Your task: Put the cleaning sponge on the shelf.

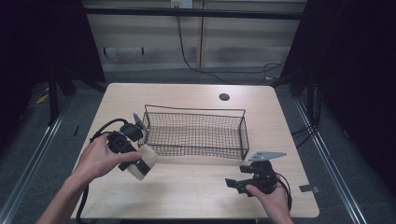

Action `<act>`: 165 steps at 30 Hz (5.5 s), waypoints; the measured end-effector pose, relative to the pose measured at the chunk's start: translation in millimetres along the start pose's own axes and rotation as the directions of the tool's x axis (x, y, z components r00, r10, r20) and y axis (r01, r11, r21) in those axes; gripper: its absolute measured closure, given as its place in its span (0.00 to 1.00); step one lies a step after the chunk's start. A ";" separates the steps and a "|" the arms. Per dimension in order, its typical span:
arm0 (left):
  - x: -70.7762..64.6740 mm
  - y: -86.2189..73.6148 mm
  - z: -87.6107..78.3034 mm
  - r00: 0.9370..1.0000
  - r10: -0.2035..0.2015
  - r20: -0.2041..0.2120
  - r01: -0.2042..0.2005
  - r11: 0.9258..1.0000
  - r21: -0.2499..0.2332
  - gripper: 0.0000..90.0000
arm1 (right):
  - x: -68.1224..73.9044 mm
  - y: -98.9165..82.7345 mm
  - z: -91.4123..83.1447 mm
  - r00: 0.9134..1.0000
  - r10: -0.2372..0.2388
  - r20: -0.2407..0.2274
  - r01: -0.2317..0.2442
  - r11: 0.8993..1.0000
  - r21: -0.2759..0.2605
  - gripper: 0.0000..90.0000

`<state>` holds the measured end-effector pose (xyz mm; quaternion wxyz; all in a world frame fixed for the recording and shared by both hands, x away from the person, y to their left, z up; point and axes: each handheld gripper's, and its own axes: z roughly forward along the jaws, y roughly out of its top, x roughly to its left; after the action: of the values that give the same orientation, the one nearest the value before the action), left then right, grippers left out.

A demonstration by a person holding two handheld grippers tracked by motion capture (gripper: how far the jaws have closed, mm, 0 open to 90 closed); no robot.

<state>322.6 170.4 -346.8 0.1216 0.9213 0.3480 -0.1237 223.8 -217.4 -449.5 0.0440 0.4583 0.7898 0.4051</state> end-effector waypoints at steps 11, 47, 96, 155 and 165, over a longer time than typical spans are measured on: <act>2.6 3.7 -6.2 1.000 0.011 0.016 -0.011 1.000 0.009 0.29 | -0.1 -0.2 -0.1 1.000 -0.001 -0.002 0.001 1.000 0.000 0.19; 4.3 52.3 -58.8 0.988 -0.146 -0.053 0.139 0.983 -0.116 0.29 | 0.2 -0.2 0.5 1.000 -0.004 -0.010 0.004 1.000 0.002 0.18; 46.5 99.8 -1.6 0.842 -0.513 -0.168 0.497 0.858 -0.130 0.29 | 0.4 -0.8 0.2 1.000 0.000 -0.021 0.000 1.000 0.004 0.18; 64.3 120.9 75.7 0.757 -0.583 -0.295 0.589 0.804 -0.078 0.28 | -0.2 -1.4 2.0 0.999 0.010 -0.044 -0.009 1.000 0.017 0.18; 68.9 116.8 81.9 0.761 -0.571 -0.309 0.589 0.807 -0.039 0.28 | -0.1 -1.2 2.6 0.999 0.011 -0.044 -0.010 1.000 0.017 0.18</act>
<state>439.3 102.1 -429.2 -0.0061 0.7793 0.6263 -0.0216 224.1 -216.2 -452.1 0.0204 0.4538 0.7915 0.4088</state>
